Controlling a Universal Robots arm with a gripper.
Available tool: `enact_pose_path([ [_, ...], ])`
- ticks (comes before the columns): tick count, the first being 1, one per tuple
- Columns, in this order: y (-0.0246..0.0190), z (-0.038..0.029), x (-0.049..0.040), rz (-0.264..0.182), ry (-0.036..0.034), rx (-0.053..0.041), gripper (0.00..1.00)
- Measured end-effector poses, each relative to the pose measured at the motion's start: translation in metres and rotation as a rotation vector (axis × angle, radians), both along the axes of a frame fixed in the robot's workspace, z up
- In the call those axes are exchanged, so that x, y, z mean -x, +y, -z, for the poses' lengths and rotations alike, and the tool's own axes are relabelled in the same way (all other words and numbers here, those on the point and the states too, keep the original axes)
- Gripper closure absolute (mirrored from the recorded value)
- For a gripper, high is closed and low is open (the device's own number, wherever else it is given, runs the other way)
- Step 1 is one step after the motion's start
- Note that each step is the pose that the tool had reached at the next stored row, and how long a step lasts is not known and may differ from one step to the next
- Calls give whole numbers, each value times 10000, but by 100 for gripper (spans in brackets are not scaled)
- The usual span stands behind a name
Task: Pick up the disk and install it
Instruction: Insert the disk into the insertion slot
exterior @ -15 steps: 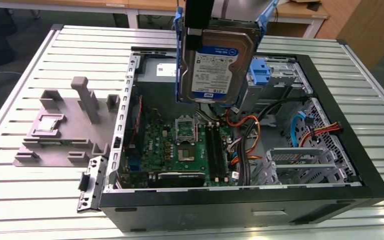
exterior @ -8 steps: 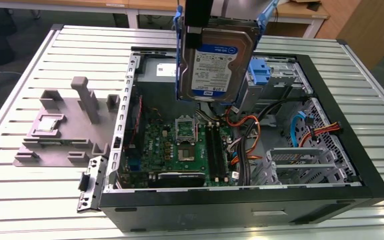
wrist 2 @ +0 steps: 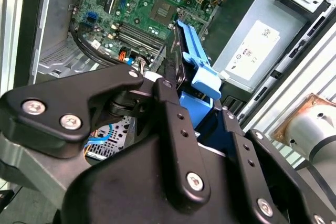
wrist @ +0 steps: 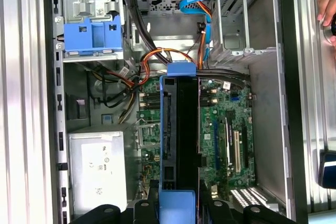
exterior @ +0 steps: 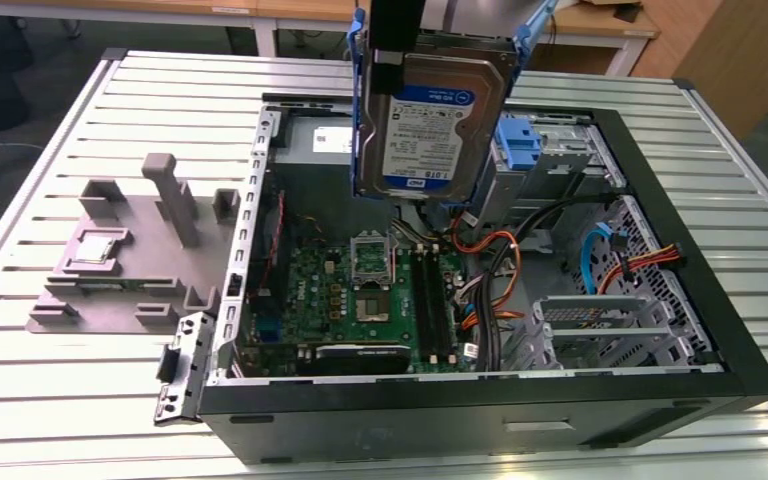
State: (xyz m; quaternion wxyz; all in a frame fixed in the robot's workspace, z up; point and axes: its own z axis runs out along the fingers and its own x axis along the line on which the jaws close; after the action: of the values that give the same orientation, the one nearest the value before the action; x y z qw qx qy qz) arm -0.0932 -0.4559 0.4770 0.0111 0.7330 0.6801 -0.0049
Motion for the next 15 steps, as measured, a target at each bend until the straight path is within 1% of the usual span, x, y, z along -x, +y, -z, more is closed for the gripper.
enact_pose_path([
  [5,5,0,0,0,0,-9,64],
  [6,17,0,0,0,0,-32,64],
  [10,21,0,0,0,0,-40,64],
  [11,36,0,0,-1,0,-70,64],
  [15,41,0,0,0,0,-79,64],
])
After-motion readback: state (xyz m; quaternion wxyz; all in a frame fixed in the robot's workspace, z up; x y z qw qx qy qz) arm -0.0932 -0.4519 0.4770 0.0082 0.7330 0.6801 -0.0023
